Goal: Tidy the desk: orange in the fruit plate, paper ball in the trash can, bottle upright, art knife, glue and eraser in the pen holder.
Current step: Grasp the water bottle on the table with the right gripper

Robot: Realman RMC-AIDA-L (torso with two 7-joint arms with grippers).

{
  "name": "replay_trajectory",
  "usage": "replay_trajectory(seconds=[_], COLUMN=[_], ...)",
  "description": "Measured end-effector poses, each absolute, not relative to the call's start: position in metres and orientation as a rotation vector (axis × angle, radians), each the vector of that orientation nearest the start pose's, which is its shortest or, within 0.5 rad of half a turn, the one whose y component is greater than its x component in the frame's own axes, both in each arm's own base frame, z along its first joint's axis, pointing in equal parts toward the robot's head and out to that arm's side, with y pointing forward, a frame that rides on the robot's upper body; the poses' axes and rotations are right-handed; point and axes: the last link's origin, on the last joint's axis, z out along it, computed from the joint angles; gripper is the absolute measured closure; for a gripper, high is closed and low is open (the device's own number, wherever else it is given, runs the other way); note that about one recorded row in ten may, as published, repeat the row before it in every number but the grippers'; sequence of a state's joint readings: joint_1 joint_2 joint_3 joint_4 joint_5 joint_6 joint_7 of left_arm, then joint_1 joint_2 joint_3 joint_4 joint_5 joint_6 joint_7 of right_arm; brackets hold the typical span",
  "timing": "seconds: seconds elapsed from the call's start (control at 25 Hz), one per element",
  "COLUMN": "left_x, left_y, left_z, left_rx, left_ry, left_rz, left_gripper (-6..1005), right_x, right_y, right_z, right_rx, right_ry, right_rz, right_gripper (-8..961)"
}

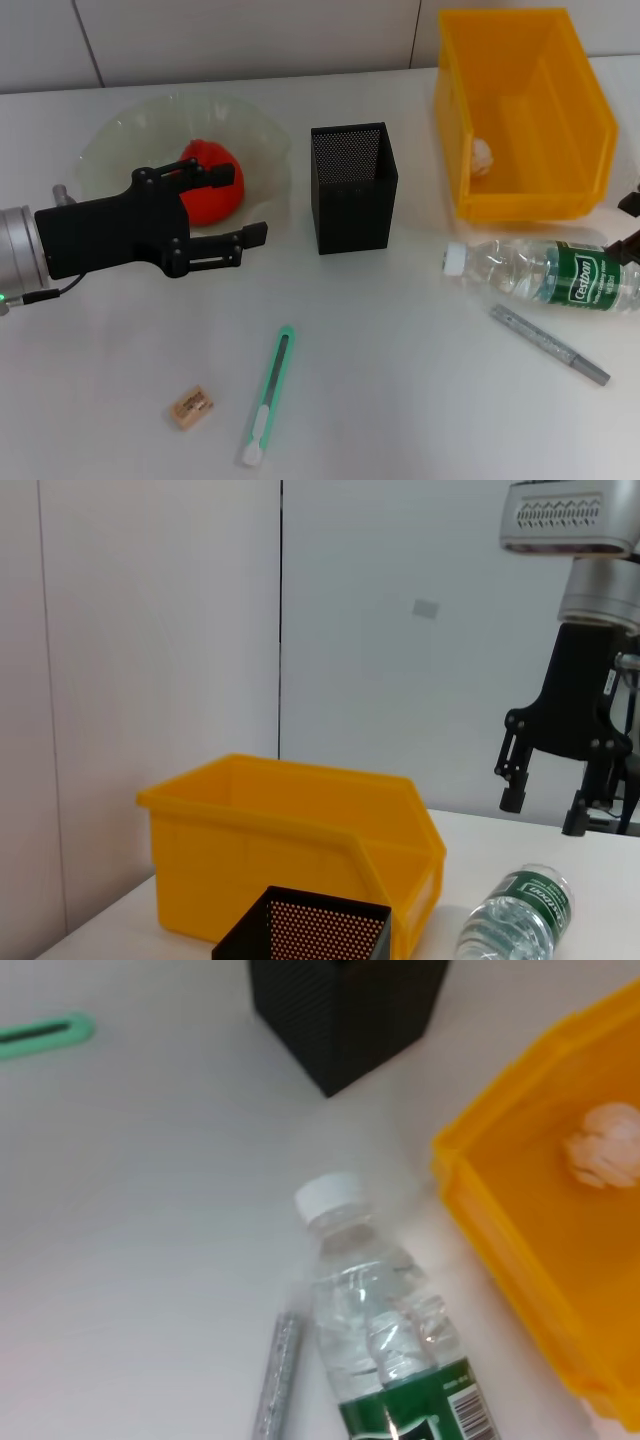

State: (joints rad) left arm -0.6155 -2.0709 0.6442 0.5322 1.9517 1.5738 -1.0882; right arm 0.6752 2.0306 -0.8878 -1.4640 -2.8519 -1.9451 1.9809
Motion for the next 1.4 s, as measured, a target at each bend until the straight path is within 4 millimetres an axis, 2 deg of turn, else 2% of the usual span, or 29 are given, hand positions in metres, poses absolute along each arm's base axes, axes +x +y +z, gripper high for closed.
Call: replay_trajectory(seconds=[0.16, 0.36, 0.8, 1.16, 1.4], left_x=[-0.236, -0.236, -0.236, -0.236, -0.236], left_y=[0.342, 0.342, 0.342, 0.342, 0.343], left_z=[-0.012, -0.013, -0.013, -0.013, -0.013], left_rx=[-2.734, -2.742, -2.741, -2.741, -2.738], left_ry=[-0.251, -0.251, -0.251, -0.252, -0.254], left_rz=[-0.812, -0.812, -0.807, -0.807, -0.803], left_gripper=[192, 192, 193, 194, 195], right_x=[0.229, 0.233, 0.229, 0.225, 0.226], right_y=[0.351, 0.355, 0.368, 0.367, 0.367], right_z=[0.11, 0.106, 0.099, 0.083, 0.079], right_rx=[-2.686, -2.707, -2.715, -2.723, -2.721], right_ry=[0.611, 0.578, 0.507, 0.478, 0.482], right_rz=[-0.747, -0.773, -0.849, -0.896, -0.898], right_gripper=[277, 272, 263, 255, 166])
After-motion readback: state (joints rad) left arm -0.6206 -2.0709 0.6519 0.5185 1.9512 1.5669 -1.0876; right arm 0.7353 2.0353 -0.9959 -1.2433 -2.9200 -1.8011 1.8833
